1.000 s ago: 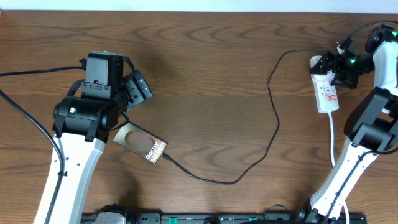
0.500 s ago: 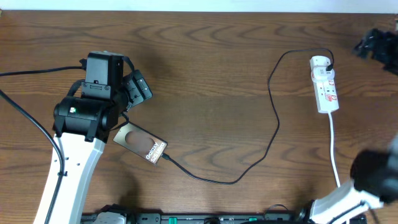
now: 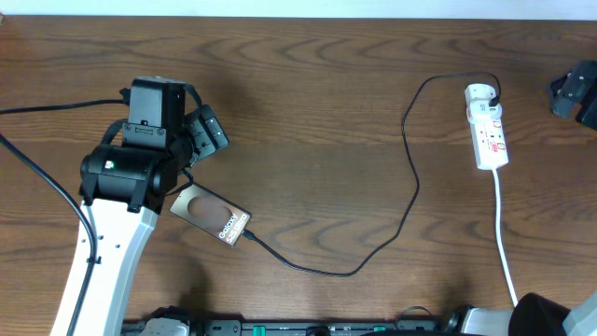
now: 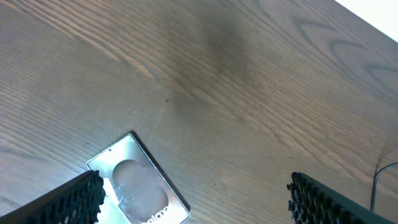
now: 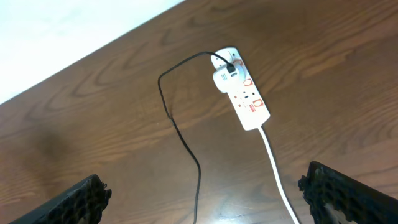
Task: Plug charger to phone and switch on socket
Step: 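Lift the right gripper up and away from the power strip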
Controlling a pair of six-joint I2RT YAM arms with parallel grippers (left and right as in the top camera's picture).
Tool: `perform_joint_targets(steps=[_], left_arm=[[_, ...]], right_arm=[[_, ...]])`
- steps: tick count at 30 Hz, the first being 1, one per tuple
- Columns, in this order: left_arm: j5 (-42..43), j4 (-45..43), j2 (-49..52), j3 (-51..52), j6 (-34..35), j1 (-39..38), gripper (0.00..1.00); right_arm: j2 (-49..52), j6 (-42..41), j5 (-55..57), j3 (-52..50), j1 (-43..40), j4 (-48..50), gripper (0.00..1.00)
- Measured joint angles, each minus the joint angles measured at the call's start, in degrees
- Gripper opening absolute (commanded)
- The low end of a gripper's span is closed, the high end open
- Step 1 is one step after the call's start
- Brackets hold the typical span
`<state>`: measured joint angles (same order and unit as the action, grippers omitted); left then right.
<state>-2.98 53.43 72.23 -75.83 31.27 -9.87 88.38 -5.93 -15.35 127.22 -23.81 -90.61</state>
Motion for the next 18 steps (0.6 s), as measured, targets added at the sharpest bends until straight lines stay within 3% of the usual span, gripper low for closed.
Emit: perform_joint_targets(steps=[18], left_arm=[[0.0, 0.0, 0.0, 0.0, 0.0, 0.0, 0.94]], right_arm=[[-0.7, 0.0, 0.0, 0.0, 0.0, 0.0, 0.99]])
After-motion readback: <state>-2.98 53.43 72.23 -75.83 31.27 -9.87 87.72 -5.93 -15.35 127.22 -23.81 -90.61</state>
